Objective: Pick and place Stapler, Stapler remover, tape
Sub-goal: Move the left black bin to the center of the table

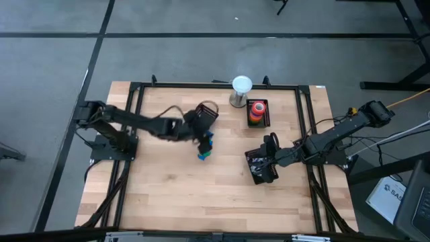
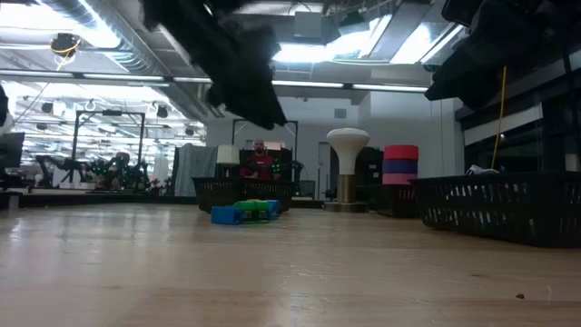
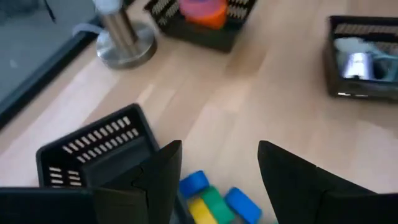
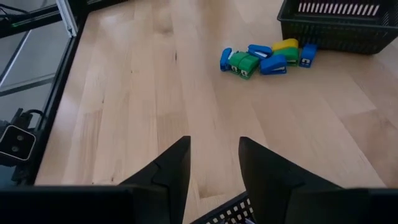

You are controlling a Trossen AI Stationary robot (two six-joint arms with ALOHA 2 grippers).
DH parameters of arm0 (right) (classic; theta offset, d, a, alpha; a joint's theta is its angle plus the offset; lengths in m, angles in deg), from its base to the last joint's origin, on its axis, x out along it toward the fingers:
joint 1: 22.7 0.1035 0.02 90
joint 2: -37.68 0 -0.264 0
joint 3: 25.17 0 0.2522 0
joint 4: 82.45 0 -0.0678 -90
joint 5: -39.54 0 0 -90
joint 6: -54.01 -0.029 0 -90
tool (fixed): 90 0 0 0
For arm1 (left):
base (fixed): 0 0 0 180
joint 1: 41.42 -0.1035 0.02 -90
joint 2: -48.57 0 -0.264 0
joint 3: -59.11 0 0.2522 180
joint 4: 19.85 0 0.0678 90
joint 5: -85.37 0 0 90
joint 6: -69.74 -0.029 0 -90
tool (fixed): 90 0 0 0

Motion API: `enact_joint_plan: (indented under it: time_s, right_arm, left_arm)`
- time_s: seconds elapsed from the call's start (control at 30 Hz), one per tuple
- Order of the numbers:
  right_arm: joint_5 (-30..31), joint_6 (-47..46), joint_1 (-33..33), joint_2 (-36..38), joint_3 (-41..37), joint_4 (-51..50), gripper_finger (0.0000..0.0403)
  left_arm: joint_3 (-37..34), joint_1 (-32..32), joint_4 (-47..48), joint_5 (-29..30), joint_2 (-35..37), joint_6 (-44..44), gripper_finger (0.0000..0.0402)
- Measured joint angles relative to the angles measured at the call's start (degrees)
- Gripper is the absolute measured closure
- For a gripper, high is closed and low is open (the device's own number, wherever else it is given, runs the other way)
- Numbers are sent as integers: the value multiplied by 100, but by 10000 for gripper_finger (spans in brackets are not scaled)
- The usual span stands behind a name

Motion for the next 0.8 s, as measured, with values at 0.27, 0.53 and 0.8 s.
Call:
enact_joint_plan:
  time_s: [0.27, 0.53, 0.8]
  right_arm:
    - [1, 149, -9, 0, 0, -7, 263]
    - [0, 144, -29, 0, 0, -14, 263]
    - [1, 142, -29, 0, 0, 0, 263]
  left_arm:
    - [318, -913, -92, -2119, -572, -177, 192]
    - [321, -965, -239, -1443, -742, -118, 192]
    - [323, -1081, 311, -468, -1077, 161, 192]
